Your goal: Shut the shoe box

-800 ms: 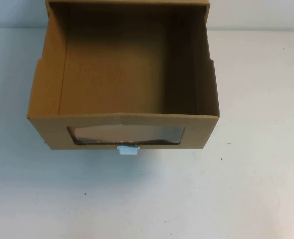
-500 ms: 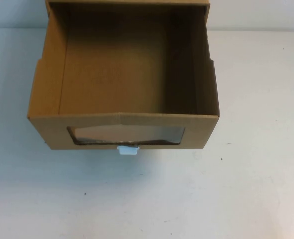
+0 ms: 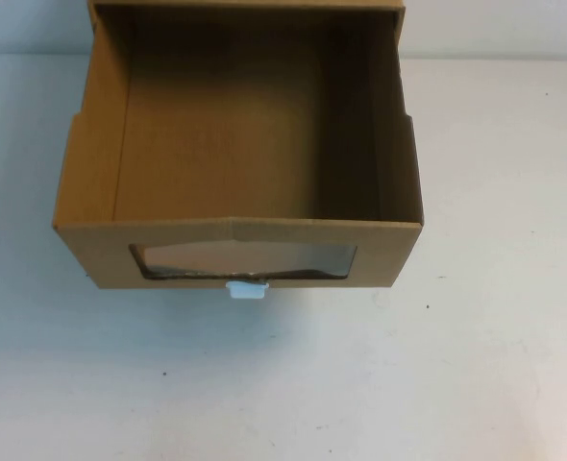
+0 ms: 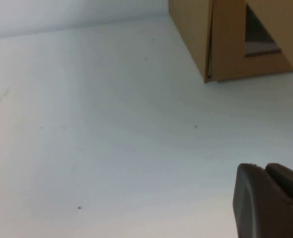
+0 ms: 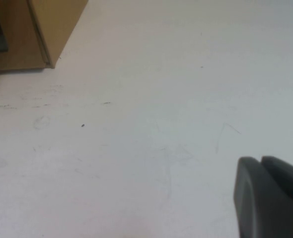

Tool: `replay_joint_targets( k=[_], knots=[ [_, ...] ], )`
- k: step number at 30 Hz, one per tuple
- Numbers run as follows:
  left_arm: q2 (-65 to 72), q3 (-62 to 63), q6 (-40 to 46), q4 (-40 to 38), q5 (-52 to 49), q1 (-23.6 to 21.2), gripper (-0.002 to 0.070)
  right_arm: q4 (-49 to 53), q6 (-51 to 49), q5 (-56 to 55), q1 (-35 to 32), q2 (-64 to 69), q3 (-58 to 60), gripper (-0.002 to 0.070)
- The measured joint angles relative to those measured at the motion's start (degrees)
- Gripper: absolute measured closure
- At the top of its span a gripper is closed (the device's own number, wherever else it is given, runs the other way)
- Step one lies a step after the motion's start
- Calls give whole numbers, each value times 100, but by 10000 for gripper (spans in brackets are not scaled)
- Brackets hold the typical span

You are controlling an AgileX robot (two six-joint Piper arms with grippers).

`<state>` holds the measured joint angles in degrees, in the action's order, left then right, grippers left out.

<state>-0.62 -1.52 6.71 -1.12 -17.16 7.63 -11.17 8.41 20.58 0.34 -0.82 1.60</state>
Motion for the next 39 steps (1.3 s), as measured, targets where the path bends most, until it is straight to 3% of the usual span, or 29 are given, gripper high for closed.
replay_joint_targets(
  k=[8,14,18,21,29,39],
  knots=[
    [0,0,-169,-1063,368,0,677,0,0,0,0,0,0,687],
    [0,0,-671,-2473,787,0,677,0,0,0,0,0,0,687],
    [0,0,-671,-2762,1170,0,677,0,0,0,0,0,0,687],
    [65,270,-741,-2801,870,0,677,0,0,0,0,0,0,687],
    [2638,3340,-587,-1896,-1281,0,677,0,0,0,0,0,0,687],
    [6504,7558,1742,-2335,-2305,0,677,0,0,0,0,0,0,687]
  ],
)
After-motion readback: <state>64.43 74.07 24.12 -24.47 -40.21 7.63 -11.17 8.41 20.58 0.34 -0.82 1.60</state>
